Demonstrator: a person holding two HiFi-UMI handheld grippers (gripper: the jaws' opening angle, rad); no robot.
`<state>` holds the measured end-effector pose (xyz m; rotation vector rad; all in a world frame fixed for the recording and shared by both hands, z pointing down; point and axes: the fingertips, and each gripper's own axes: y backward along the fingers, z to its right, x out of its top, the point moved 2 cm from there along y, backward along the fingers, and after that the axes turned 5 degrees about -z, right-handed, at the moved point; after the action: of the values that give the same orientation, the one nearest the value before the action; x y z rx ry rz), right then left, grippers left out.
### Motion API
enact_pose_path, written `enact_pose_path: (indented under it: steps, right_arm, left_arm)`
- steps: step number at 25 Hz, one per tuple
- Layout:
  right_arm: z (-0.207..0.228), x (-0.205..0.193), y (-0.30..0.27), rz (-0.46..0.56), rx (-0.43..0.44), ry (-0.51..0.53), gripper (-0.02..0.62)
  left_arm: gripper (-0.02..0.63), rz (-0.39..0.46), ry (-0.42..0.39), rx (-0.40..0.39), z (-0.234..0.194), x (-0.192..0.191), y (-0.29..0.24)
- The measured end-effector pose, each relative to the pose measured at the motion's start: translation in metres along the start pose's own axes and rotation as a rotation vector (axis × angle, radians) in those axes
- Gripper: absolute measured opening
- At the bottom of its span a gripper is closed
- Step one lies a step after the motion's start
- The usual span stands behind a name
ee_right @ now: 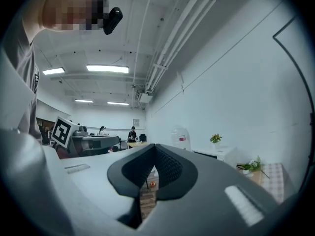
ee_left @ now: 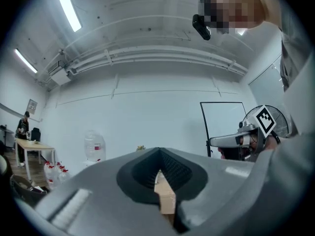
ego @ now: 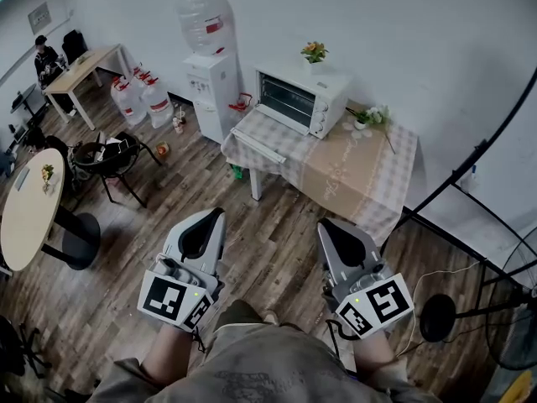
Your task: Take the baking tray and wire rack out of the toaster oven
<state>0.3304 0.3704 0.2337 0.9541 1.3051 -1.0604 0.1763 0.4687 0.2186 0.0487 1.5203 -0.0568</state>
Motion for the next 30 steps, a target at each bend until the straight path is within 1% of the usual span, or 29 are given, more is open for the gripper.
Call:
enact_pose_path:
  steps: [2,4,5,6,7,8,11,19,25,30]
  right_arm:
    - [0.001,-0.001,-0.004,0.001,-0.007,-0.002,0.026]
    - [0.006,0.0,-0.005,0.018,-0.045,-0.006,0.028]
    - [0.009,0.001,-0.006,0.029,-0.066,-0.006,0.054]
    - [0.011,0.002,-0.007,0.037,-0.081,-0.008,0.158]
    - [0.013,0.002,-0.01,0.04,-0.089,-0.011,0.205]
    - [0.014,0.001,-0.013,0.04,-0.093,-0.014,0.207]
    - [0.018,-0.004,-0.024,0.027,-0.096,-0.012,0.204]
    - [0.042,-0.012,-0.07,-0.002,-0.112,-0.012,0.202]
    - [0.07,-0.027,-0.124,-0.038,-0.154,-0.046,0.207]
    - [0.089,-0.033,-0.176,-0.063,-0.177,-0.085,0.207]
  left_arm:
    - [0.001,0.003,0.004,0.02,-0.006,0.0,0.0]
    - [0.002,0.012,0.006,0.059,-0.013,0.001,0.001]
    - [0.008,0.012,0.002,0.079,-0.016,0.001,0.0]
    - [0.079,0.007,-0.006,0.092,-0.018,0.0,-0.001]
    - [0.138,-0.001,-0.014,0.098,-0.02,-0.002,-0.003]
    - [0.151,-0.008,-0.018,0.1,-0.022,-0.004,-0.005]
    - [0.158,-0.012,-0.018,0.103,-0.03,-0.01,-0.011]
    - [0.158,-0.004,-0.005,0.11,-0.07,-0.017,-0.042]
    - [0.158,-0.012,0.046,0.113,-0.12,-0.03,-0.079]
    - [0.158,-0.03,0.097,0.088,-0.168,-0.042,-0.119]
